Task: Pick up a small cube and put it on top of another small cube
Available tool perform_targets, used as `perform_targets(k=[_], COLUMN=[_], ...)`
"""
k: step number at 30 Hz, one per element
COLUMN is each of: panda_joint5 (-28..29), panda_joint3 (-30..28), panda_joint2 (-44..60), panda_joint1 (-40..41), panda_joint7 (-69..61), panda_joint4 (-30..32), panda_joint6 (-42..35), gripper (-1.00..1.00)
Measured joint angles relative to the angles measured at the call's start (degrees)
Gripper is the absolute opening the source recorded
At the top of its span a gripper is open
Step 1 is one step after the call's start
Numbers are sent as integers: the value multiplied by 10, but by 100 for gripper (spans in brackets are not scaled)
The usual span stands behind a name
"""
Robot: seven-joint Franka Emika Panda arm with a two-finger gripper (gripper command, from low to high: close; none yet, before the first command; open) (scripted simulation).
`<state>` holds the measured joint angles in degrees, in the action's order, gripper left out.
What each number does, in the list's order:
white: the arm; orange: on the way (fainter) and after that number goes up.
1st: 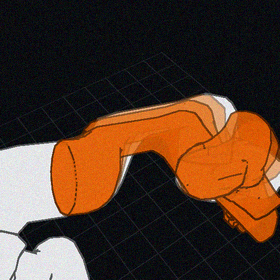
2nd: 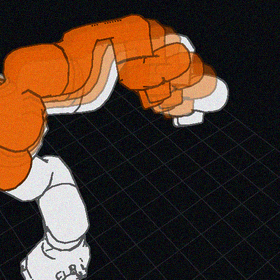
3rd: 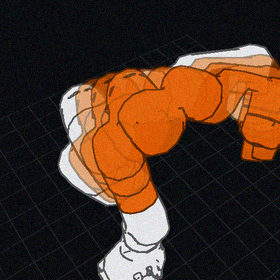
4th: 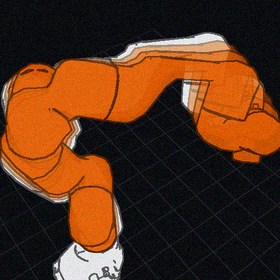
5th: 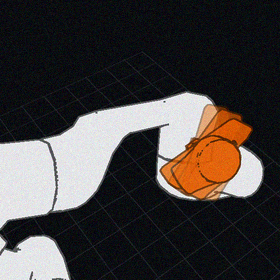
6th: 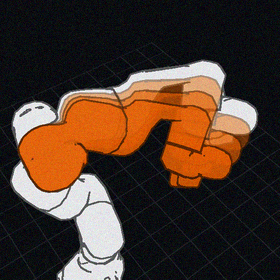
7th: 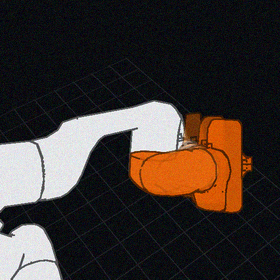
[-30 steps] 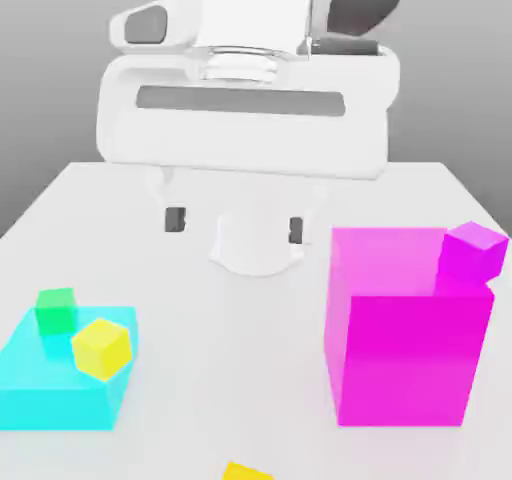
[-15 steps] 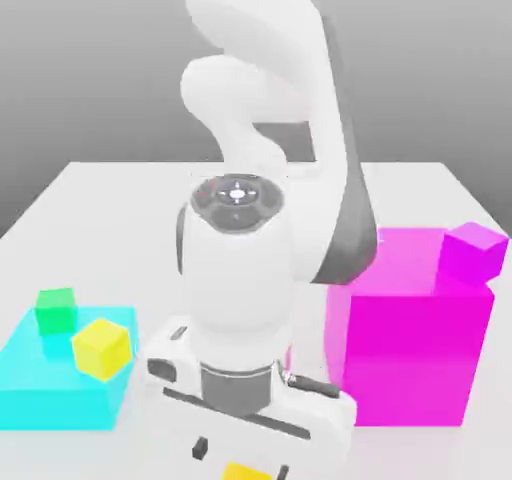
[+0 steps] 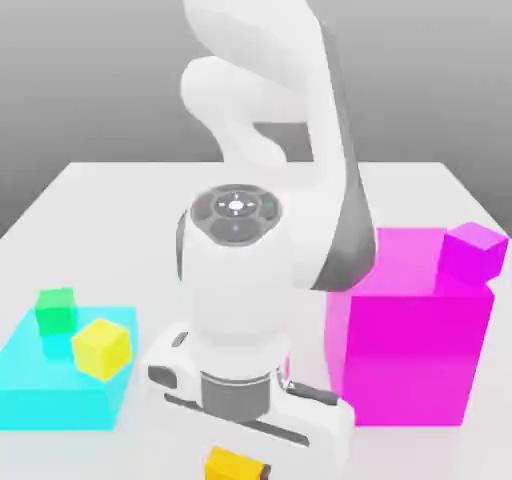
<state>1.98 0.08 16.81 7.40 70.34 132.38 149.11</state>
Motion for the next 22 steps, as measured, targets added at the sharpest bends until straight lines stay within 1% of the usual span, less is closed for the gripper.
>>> perform_targets(k=[4,7,9,14,18,19,22], panda_joint5=[0,8,15,25,9,2,2], panda_joint3=[-58,-93,-104,-135,-146,-147,-147], panda_joint2=[-81,-143,-185,-284,-234,-217,-217], panda_joint1=[37,91,143,206,213,212,212], panda_joint7=[68,125,165,257,258,253,253], panda_joint4=[53,94,121,186,212,216,216], panda_joint6=[-29,-50,-65,-94,-19,2,2], gripper=[-100,-100,-100,-100,-100,100,100])
